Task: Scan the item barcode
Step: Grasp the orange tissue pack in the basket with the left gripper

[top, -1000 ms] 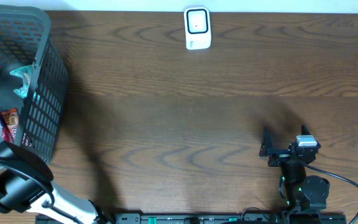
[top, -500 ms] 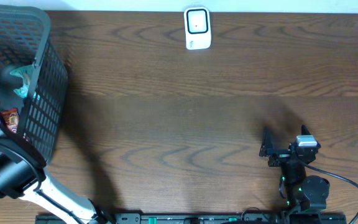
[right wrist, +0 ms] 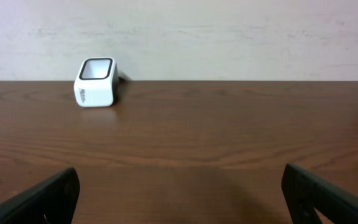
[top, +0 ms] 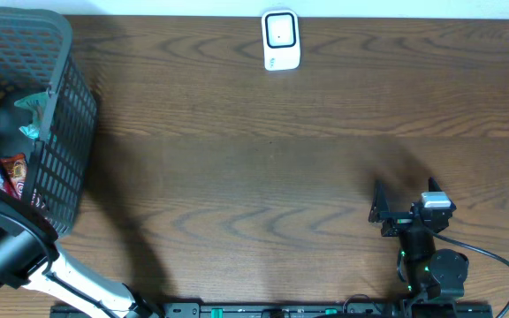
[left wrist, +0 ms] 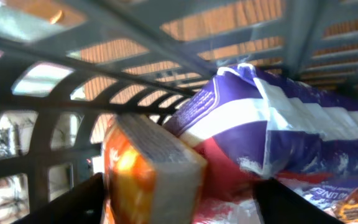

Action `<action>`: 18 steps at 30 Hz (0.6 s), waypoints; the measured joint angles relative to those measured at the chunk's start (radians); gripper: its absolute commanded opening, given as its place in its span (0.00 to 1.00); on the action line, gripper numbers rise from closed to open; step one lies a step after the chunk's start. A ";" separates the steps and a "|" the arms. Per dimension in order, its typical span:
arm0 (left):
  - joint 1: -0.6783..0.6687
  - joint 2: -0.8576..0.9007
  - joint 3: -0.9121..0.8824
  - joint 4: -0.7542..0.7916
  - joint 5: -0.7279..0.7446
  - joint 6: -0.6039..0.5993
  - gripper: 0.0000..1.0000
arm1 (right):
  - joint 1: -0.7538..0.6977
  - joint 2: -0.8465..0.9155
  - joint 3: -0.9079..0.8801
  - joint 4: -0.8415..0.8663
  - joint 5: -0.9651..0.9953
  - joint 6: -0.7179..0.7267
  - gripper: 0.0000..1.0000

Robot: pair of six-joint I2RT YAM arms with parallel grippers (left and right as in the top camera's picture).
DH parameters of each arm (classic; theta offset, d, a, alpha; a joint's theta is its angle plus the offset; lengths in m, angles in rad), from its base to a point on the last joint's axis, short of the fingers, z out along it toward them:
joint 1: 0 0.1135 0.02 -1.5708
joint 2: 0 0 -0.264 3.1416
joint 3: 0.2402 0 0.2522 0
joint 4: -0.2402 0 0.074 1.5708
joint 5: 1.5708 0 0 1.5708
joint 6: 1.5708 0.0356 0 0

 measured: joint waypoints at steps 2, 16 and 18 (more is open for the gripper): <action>0.000 0.000 0.000 -0.003 0.015 0.004 0.48 | 0.000 0.000 0.000 0.000 0.000 0.000 0.99; -0.001 -0.034 -0.001 -0.061 0.044 0.008 0.07 | 0.000 0.000 0.000 0.000 0.000 0.000 0.99; -0.003 -0.073 -0.003 -0.054 0.055 0.008 0.07 | 0.000 0.000 0.000 0.000 0.000 0.000 0.99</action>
